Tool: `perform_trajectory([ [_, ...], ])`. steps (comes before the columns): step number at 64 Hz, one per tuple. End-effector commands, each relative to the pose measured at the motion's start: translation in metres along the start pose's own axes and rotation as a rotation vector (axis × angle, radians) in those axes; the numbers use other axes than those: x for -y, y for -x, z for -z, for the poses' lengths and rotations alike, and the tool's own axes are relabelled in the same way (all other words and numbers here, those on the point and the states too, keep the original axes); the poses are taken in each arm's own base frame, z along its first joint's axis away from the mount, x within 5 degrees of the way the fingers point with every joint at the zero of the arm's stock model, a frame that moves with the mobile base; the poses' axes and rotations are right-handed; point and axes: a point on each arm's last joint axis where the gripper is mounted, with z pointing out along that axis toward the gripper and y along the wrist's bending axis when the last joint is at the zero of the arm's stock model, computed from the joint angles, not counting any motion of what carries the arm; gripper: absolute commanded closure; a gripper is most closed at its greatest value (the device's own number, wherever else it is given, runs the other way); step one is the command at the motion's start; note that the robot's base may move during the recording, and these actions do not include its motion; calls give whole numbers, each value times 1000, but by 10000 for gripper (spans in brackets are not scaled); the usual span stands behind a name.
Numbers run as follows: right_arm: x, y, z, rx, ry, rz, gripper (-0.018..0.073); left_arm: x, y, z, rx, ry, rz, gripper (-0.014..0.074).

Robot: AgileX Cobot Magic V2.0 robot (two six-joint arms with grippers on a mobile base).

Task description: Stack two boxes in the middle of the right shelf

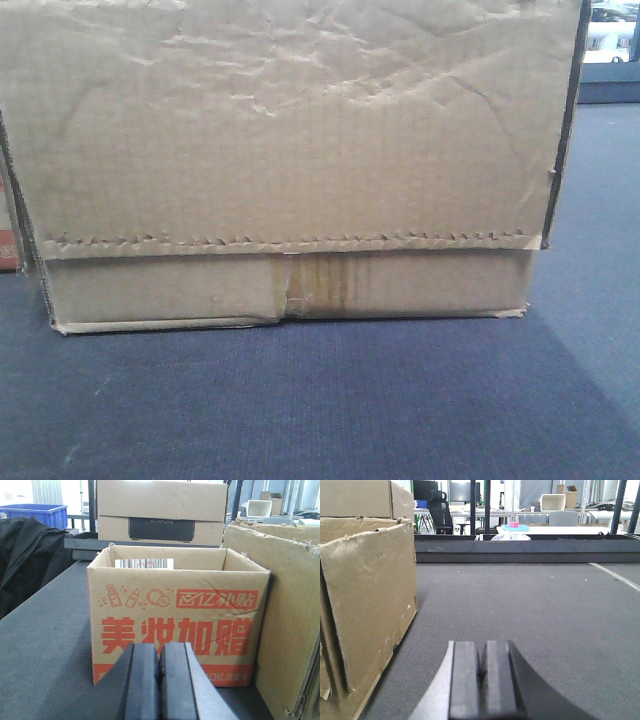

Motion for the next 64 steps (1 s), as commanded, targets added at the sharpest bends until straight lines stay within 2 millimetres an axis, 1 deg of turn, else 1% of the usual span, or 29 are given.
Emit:
perform_trajectory([
  [1, 0, 2, 0, 22, -7, -2, 721, 0, 2, 0, 20, 2, 5, 708],
  [20, 0, 2, 0, 24, -7, -2, 721, 0, 3, 0, 27, 2, 7, 708],
  [27, 1, 5, 0, 56, -10, -2, 721, 0, 5, 1, 49, 2, 8, 708],
  [32, 1, 10, 1, 110, -13, -1, 721, 0, 11, 1, 114, 3, 9, 708],
  [36, 1, 11, 1, 118, -14, -1, 721, 0, 14, 1, 150, 3, 9, 708],
  [40, 0, 25, 3, 158, -11, -1, 721, 0, 26, 3, 181, 2, 9, 708],
  [43, -1, 41, 7, 197, -8, -1, 721, 0, 39, 6, 206, 2, 9, 708],
  [48, -2, 70, 15, 269, -2, 0, 721, 0, 72, 15, 267, 0, 9, 708],
  [49, -3, 79, 18, 291, 0, 0, 721, 0, 78, 17, 277, 0, 9, 708],
  [52, -4, 96, 25, 331, 5, 0, 721, 1, 91, 21, 283, -1, 9, 708],
  [54, -5, 109, 28, 339, 8, 1, 721, 1, 104, 23, 282, -1, 9, 708],
  [55, -6, 115, 28, 337, 9, 1, 721, 1, 112, 25, 289, -2, 8, 708],
  [58, -7, 128, 26, 305, 13, 2, 721, 1, 126, 24, 255, -2, 8, 706],
  [59, -7, 135, 27, 305, 14, 3, 721, 1, 131, 24, 246, -2, 8, 704],
  [62, -8, 149, 21, 267, 17, 5, 721, 1, 147, 22, 209, -2, 6, 676],
  [64, -9, 157, 16, 245, 17, 7, 721, 1, 158, 20, 192, -3, 6, 637],
])
